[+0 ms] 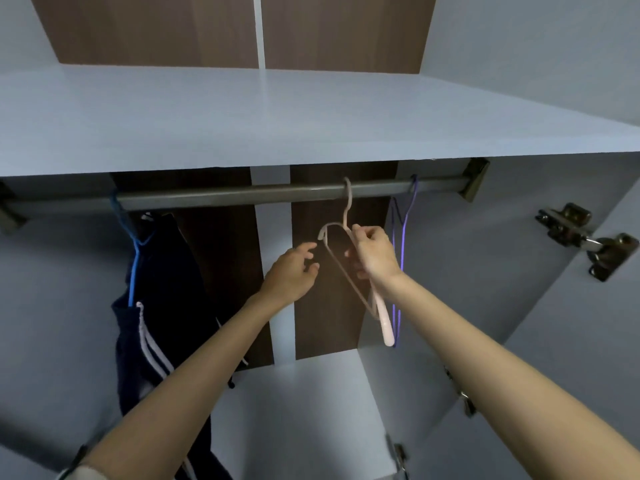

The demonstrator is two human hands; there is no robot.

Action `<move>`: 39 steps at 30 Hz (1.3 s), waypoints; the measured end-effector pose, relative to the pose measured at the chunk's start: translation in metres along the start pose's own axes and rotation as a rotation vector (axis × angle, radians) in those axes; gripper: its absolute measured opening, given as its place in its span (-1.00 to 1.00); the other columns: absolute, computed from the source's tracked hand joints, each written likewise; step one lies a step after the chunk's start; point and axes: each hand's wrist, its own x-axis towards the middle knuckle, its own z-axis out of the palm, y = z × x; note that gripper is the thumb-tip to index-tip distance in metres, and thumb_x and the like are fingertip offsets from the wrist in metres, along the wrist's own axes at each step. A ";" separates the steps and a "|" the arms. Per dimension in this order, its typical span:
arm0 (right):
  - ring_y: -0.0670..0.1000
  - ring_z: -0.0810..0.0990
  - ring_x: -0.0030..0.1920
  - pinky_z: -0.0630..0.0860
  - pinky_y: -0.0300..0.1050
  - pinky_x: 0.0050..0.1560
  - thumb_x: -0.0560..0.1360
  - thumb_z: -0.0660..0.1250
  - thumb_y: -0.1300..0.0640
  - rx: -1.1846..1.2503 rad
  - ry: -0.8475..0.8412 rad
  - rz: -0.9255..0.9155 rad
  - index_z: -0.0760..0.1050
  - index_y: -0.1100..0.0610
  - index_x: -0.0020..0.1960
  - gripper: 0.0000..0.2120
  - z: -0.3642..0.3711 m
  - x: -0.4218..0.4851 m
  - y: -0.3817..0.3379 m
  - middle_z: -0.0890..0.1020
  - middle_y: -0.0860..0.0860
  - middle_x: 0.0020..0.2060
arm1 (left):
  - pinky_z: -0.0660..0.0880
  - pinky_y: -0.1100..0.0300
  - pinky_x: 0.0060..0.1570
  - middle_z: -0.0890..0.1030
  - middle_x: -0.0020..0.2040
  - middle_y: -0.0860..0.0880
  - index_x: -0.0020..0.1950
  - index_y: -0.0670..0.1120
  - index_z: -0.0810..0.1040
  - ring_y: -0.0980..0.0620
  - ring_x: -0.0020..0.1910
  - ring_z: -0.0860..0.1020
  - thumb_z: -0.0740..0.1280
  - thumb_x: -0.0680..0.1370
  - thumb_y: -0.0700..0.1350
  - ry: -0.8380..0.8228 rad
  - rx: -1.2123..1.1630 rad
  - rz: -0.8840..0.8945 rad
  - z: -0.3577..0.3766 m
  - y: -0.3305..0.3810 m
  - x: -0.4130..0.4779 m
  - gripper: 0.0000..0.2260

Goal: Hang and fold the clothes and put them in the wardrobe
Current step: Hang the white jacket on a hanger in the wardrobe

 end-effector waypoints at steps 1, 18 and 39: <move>-0.07 0.48 -0.37 0.35 -0.26 -0.47 0.63 0.16 0.02 -0.072 0.000 -0.050 0.45 0.15 0.18 -0.75 -0.004 0.001 -0.002 0.57 0.04 -0.19 | 0.45 0.11 0.21 0.45 0.36 -0.07 0.50 -0.04 0.27 -0.01 0.23 0.49 0.24 0.62 -0.10 0.003 0.000 0.003 0.001 0.003 0.003 -0.55; -0.34 0.46 -0.51 0.31 -0.51 -0.48 0.54 0.35 0.08 -0.302 -0.185 -0.208 0.59 0.01 -0.12 -0.91 -0.098 -0.061 -0.010 0.50 -0.27 -0.55 | -0.02 -0.21 0.47 0.33 0.47 -0.06 0.55 0.06 0.15 -0.10 0.52 0.13 0.13 0.66 0.02 -0.013 0.237 0.143 0.016 0.040 -0.016 -0.55; 0.04 0.54 -0.15 0.29 -0.12 -0.28 0.66 0.05 -0.07 -0.766 -0.242 -0.498 0.45 -0.05 0.08 -0.78 -0.098 -0.325 0.106 0.60 -0.14 -0.12 | 0.47 0.16 -0.16 0.57 -0.05 0.08 0.20 0.01 0.57 0.09 -0.12 0.55 0.15 0.66 -0.05 -0.065 0.149 0.230 0.025 0.026 -0.323 -0.77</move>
